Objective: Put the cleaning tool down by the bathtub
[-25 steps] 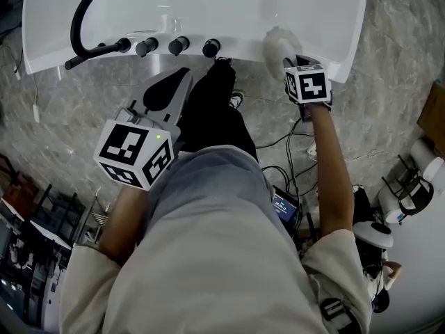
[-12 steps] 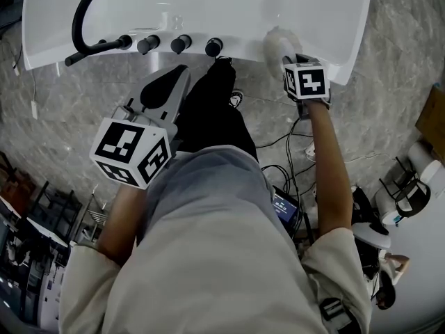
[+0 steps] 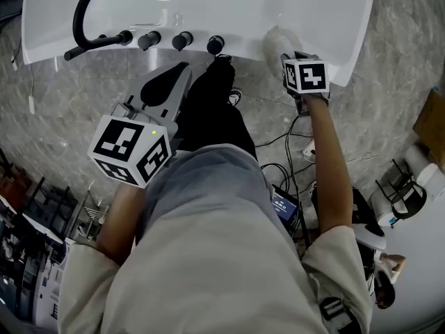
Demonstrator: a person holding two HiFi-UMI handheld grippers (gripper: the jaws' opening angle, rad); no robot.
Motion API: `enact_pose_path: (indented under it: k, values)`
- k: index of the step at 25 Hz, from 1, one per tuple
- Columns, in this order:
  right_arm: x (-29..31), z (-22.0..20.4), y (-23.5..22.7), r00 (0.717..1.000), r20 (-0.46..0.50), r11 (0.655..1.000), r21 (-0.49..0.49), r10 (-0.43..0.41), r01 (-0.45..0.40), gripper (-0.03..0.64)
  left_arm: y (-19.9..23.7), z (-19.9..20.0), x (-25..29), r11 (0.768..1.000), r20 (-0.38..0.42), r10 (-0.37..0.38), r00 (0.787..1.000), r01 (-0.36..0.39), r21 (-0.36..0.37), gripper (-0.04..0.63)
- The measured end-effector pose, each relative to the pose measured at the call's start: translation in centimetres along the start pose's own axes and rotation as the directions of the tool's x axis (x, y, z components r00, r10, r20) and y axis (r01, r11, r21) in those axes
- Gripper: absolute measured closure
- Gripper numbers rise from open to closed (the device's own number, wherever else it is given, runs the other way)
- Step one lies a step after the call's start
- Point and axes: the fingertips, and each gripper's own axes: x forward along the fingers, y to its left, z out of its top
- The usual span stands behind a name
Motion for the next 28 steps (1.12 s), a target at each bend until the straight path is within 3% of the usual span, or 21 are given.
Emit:
enact_pose_path:
  k: [10,28]
  values:
    - [-0.1,-0.3,0.1,1.0,0.001,0.999,0.027,0.016,-0.016,0.488,0.1,-0.2,-0.1,1.0,0.006,-0.004,1.0,0.004,0.002,0.586]
    - [-3.0,-0.6,-0.2,0.996,0.085,0.998,0.068,-0.012,0.006,0.486,-1.8,-0.7,-1.1,0.999,0.022,-0.03,0.999,0.03,0.032,0.586]
